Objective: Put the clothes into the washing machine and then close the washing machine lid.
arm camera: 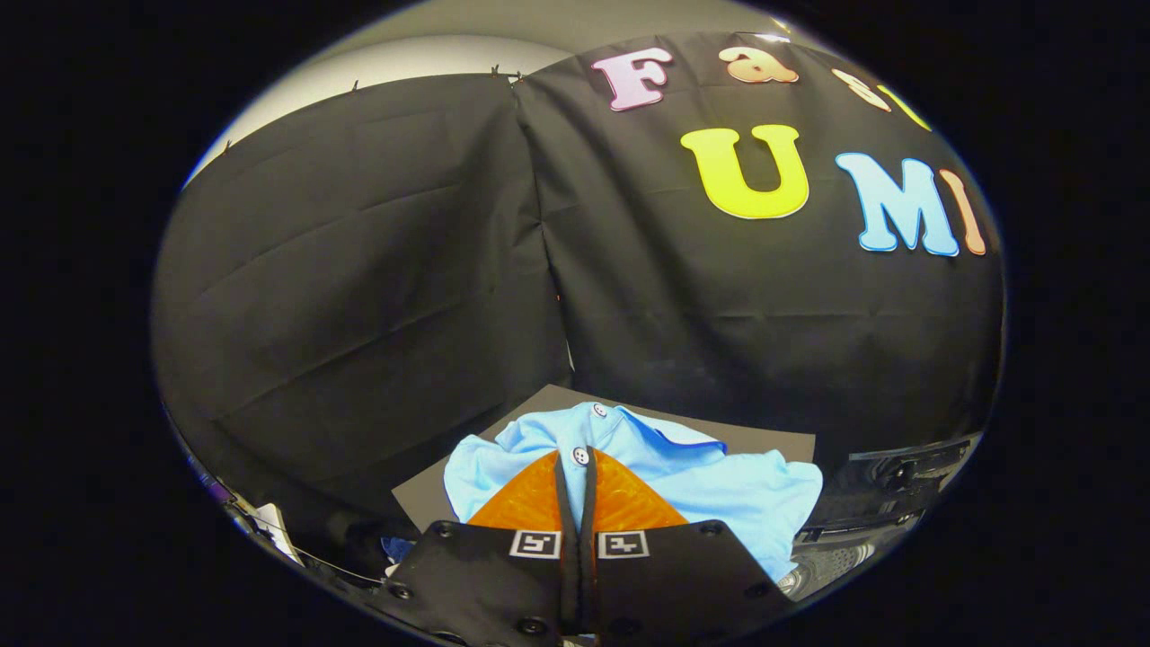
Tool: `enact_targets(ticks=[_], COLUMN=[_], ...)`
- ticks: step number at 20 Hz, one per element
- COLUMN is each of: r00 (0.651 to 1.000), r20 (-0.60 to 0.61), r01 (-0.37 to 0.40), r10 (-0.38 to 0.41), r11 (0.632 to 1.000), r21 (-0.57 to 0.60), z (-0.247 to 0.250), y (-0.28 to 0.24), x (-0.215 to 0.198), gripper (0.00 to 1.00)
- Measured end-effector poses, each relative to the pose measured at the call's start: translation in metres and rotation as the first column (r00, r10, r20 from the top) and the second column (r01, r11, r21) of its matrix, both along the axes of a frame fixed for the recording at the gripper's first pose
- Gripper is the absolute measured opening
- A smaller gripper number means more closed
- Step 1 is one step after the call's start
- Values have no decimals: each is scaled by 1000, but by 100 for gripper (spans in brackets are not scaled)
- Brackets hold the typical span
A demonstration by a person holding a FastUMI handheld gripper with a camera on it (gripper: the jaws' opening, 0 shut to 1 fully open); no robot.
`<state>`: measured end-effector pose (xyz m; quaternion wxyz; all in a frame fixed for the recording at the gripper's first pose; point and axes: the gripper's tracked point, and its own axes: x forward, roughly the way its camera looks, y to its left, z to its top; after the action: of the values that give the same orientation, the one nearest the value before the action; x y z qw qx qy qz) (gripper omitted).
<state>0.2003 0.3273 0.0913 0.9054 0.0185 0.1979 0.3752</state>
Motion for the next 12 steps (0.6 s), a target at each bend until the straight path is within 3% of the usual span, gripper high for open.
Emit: enact_targets(ticks=[12], r00=[996], r20=[47], r01=[72], r10=[-74], r11=[996], r21=[48], z=[21], y=[-96], x=[11], gripper=[1])
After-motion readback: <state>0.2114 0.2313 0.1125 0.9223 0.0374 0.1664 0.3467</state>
